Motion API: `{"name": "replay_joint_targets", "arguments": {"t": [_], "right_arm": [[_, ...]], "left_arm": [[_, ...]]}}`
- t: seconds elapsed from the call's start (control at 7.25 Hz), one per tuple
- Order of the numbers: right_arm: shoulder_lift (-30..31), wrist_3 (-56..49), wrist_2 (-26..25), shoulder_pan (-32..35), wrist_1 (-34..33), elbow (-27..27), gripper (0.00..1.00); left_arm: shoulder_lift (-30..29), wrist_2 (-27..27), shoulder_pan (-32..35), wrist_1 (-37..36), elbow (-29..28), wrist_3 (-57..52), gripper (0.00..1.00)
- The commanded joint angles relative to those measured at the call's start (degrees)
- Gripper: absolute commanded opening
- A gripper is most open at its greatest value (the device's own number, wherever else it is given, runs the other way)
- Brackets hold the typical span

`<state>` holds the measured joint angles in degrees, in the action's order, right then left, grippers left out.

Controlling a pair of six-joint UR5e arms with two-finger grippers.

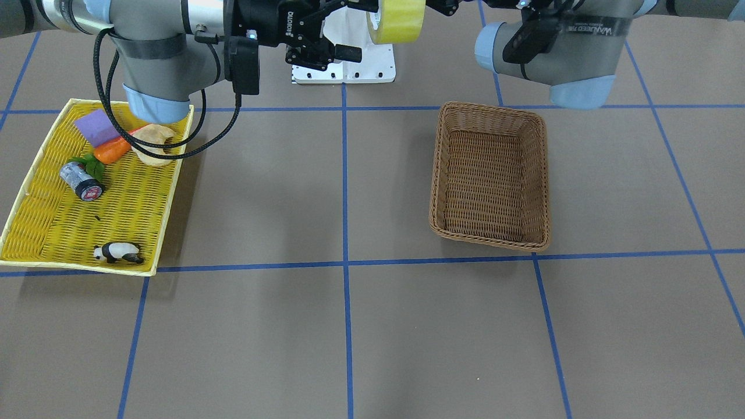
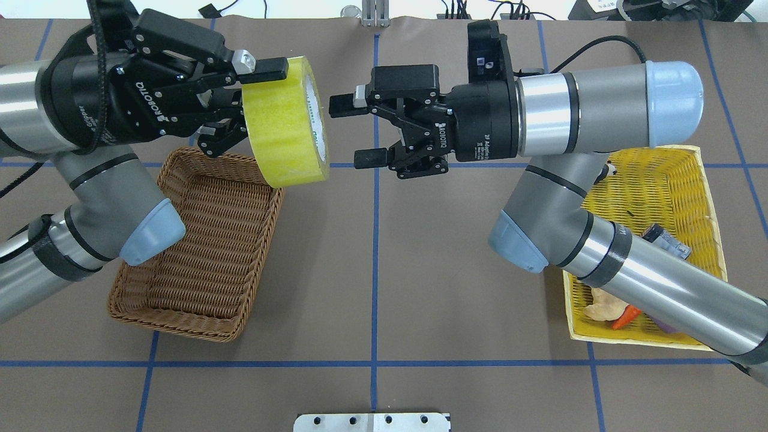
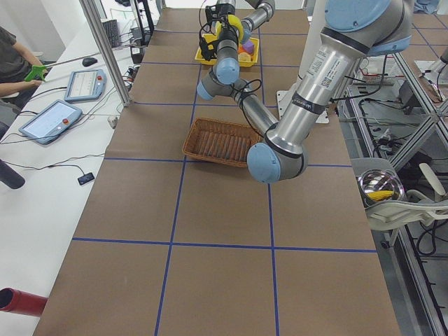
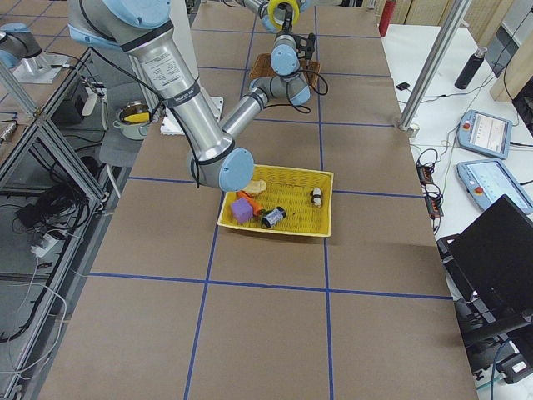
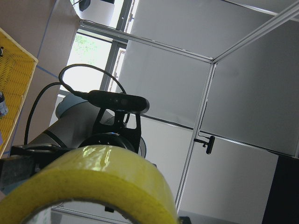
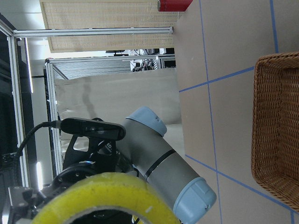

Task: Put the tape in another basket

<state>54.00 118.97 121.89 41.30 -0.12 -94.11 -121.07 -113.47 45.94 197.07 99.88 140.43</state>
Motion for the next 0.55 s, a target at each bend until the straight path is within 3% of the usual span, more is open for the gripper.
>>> {"name": "replay_joint_targets", "arguments": {"t": [0.0,0.14,0.41], "right_arm": [[3.03,-0.05,2.89,4.37,1.88,-0.19,1.00],[3.91,-0.32,5.00,7.71,1.79,-0.54,1.00],[8.02,-4.95,6.69,10.72,1.71,-2.46,1.00]], "left_arm": [[2.23,-0.09,3.08,-0.98,1.45,-0.24,0.00],[3.46,-0.70,6.67,-2.81,1.72,-0.33,0.00],[5.74,-11.98,15.11,-19.08,6.26,-11.67,0.00]]}}
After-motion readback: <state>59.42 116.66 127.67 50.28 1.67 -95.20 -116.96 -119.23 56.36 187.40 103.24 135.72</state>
